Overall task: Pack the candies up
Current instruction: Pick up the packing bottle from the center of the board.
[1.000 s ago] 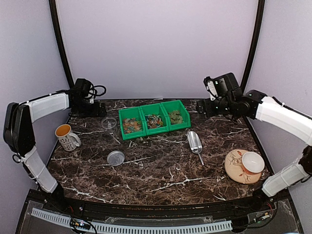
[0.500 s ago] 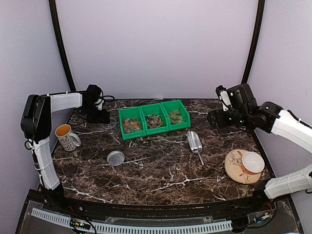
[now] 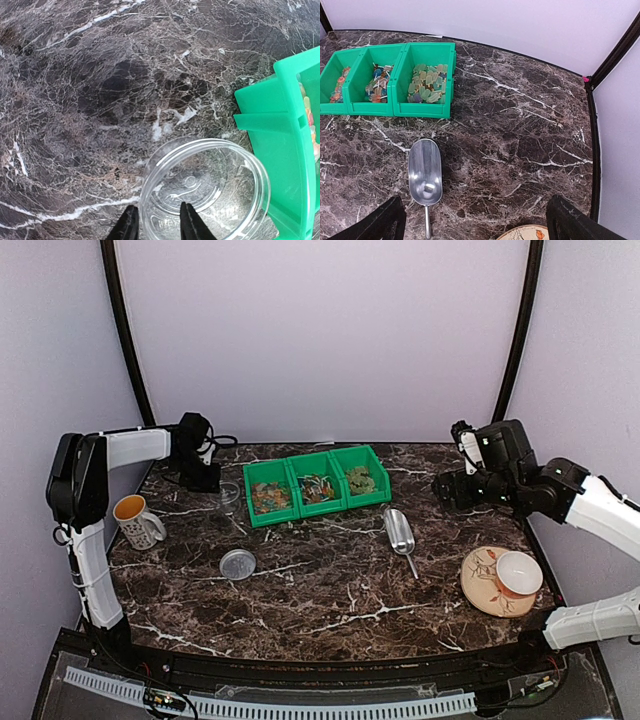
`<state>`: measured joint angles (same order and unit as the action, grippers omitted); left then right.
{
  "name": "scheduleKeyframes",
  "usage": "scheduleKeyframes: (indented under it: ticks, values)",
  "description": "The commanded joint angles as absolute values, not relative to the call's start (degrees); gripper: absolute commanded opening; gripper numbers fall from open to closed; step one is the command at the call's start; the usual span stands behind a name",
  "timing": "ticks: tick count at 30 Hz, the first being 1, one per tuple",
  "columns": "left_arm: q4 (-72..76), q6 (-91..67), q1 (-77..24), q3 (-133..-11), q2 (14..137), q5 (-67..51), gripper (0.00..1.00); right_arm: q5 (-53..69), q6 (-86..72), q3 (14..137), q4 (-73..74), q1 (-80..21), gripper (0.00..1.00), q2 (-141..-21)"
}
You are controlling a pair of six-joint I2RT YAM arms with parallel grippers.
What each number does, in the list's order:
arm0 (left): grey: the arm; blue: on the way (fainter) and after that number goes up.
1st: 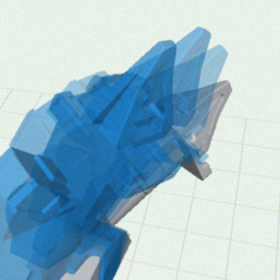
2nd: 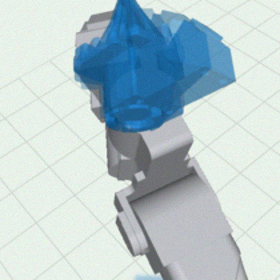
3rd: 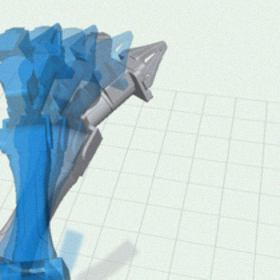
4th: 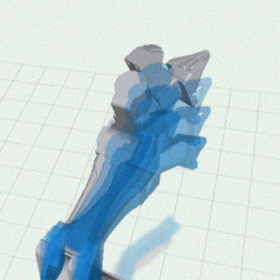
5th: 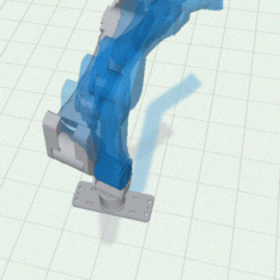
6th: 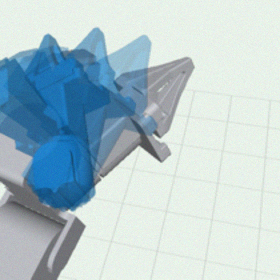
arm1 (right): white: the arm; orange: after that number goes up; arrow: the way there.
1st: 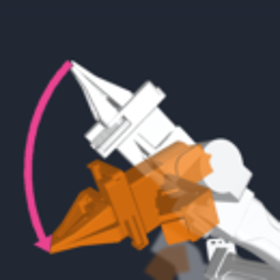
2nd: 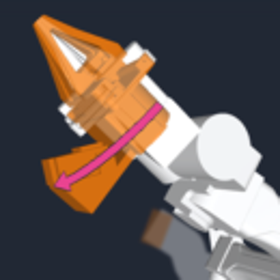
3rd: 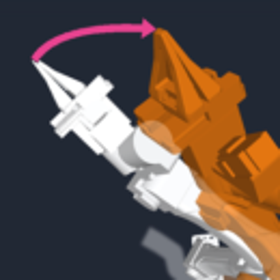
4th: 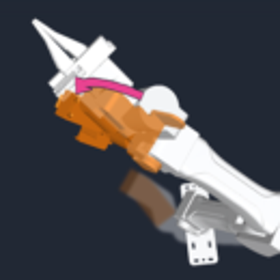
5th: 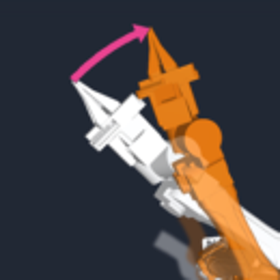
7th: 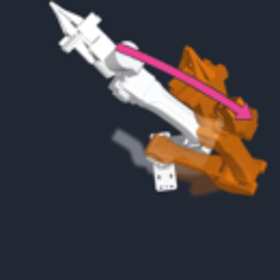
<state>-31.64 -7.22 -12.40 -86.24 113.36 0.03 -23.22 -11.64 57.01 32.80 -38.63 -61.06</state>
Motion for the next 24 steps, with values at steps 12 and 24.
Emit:
scheduleKeyframes:
  ticks: [12,24]
  values:
    - [-34.42,-7.02,-12.62,-87.62,113.08,1.46,0.11,-23.72,-11.87,56.35,31.3,-39.03,0.98,-61.01]
    - [-35.64,-8.15,-12.58,-87.46,110.92,2.92,0.0,-23.37,-11.69,56.5,31.19,-39.02,0.98,-61.9]
